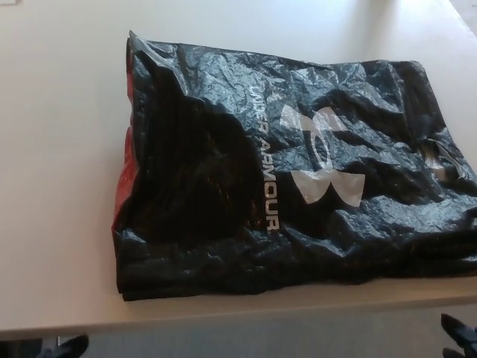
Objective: A plastic bag is kept in the middle of the desk and the robot uses both its hands to grab the bag from the left and right and brings its hands close together to compress the bag
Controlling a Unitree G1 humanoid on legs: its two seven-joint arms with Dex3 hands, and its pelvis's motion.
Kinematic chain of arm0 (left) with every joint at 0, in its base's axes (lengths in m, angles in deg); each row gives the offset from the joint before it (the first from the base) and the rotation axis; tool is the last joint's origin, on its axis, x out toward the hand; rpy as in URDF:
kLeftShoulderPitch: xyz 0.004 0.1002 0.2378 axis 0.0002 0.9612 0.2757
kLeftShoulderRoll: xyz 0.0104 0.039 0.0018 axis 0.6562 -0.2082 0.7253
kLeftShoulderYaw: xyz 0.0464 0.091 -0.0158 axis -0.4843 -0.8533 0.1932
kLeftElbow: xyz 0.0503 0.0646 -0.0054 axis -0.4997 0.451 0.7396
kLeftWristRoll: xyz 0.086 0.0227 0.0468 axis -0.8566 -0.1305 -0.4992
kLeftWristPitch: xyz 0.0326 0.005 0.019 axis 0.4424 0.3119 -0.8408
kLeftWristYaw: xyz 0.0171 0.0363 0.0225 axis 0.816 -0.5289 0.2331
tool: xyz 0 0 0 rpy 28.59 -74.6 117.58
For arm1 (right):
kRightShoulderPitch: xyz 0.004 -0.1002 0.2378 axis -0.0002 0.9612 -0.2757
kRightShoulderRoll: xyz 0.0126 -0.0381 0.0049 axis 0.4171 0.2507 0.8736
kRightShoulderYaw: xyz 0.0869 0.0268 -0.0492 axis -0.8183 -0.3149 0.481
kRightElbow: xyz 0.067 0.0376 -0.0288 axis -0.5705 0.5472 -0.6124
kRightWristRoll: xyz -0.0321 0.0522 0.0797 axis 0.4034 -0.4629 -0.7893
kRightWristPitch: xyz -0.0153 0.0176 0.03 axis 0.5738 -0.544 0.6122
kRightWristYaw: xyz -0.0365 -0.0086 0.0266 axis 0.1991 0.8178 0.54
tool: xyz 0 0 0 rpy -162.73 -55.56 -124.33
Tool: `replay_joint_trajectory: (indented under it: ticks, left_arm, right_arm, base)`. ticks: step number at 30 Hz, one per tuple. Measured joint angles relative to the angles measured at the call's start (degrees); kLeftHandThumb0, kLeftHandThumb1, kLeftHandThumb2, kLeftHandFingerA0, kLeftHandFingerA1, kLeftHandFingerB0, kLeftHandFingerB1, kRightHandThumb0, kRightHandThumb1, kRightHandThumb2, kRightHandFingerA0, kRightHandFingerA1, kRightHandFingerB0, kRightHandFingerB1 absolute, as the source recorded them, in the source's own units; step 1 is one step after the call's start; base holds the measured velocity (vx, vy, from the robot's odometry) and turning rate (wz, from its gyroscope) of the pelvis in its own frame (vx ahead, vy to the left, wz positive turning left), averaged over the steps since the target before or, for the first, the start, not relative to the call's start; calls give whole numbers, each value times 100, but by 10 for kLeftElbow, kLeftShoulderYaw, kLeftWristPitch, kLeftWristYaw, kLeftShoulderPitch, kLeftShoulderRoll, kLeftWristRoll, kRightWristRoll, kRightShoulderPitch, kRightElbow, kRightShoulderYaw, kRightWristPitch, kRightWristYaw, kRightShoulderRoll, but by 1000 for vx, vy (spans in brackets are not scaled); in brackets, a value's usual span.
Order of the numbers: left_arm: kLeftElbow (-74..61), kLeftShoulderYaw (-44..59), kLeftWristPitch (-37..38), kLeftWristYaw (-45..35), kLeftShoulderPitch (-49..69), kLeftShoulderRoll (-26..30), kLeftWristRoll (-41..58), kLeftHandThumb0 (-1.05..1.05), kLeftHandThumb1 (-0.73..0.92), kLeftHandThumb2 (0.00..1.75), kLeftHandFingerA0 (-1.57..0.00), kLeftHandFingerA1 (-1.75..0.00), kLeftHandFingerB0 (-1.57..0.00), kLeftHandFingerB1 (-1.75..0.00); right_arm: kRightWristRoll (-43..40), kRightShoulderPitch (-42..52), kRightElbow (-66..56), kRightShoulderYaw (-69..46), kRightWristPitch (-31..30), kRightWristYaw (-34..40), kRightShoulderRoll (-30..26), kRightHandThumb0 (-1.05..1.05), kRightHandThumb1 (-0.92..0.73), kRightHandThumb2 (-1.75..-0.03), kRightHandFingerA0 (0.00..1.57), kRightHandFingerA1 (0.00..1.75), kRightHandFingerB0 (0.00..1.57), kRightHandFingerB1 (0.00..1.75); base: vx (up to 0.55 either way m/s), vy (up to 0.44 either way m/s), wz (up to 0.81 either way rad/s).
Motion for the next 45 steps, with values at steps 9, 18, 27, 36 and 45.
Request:
replay_joint_trajectory:
  ticks: [9,18,27,36,45]
  left_arm:
    - [-84,36,69,-31,12,-12,47,-68,85,66,-44,-38,-32,-31]
    - [-170,50,141,-74,103,-42,115,-70,68,97,-30,-49,-21,-43]
    - [-220,109,203,-113,172,-47,179,-72,86,67,-35,-36,-26,-29]
    - [-302,248,206,-62,-11,40,199,-75,92,72,-24,-42,-20,-29]
    - [-284,277,142,-16,-173,141,173,-77,92,71,-24,-49,-20,-31]
  right_arm:
    - [-11,25,-69,-19,78,0,14,-64,-83,-65,21,32,16,27]
    - [-34,102,-123,-38,160,-2,22,-63,-64,-100,5,46,0,41]
    - [-87,183,-220,-95,181,-14,7,-76,-63,-97,3,44,4,39]
    - [-129,78,-335,-211,119,8,-38,-93,-67,-104,0,9,0,7]
    - [-115,-77,-336,-250,36,19,-127,-105,-68,-101,0,11,0,1]
  base:
    - [0,0,0]
    - [0,0,0]
    - [0,0,0]
    - [0,0,0]
    - [0,0,0]
